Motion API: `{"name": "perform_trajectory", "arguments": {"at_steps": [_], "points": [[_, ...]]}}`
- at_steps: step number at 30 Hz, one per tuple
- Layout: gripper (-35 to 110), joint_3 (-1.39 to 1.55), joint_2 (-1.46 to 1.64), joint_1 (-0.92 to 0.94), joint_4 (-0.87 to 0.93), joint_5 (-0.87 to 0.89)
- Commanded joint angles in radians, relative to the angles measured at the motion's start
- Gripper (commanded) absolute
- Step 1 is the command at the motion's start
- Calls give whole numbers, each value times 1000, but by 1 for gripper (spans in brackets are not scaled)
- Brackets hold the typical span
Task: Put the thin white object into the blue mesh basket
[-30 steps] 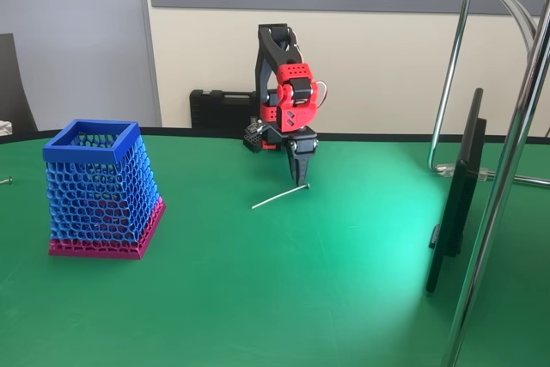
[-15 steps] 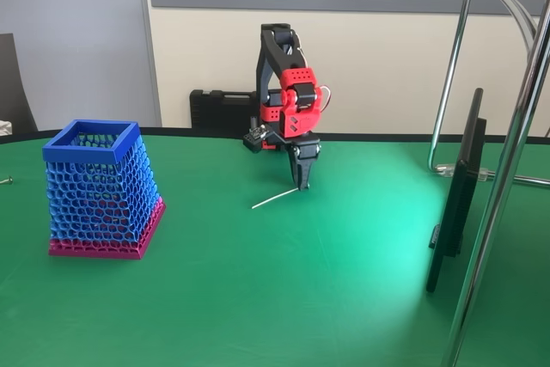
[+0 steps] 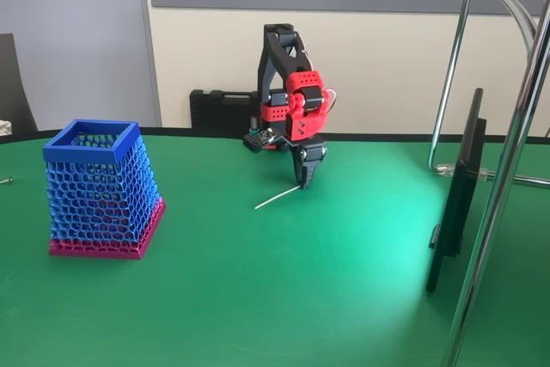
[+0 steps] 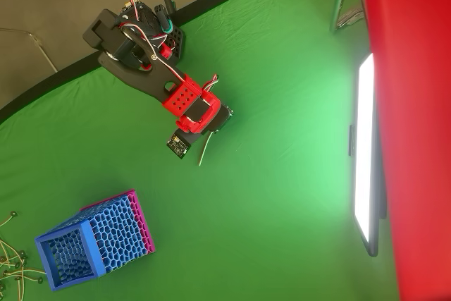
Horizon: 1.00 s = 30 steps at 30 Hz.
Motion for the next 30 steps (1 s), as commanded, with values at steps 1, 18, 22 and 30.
{"name": "perform_trajectory", "arguments": {"at_steps": [1, 18, 22, 30], "points": [[10, -32, 0, -2, 9, -11], [1, -74, 158, 67, 12, -130], [1, -155, 262, 137, -6, -222], [1, -299, 341, 281, -167, -190]]}}
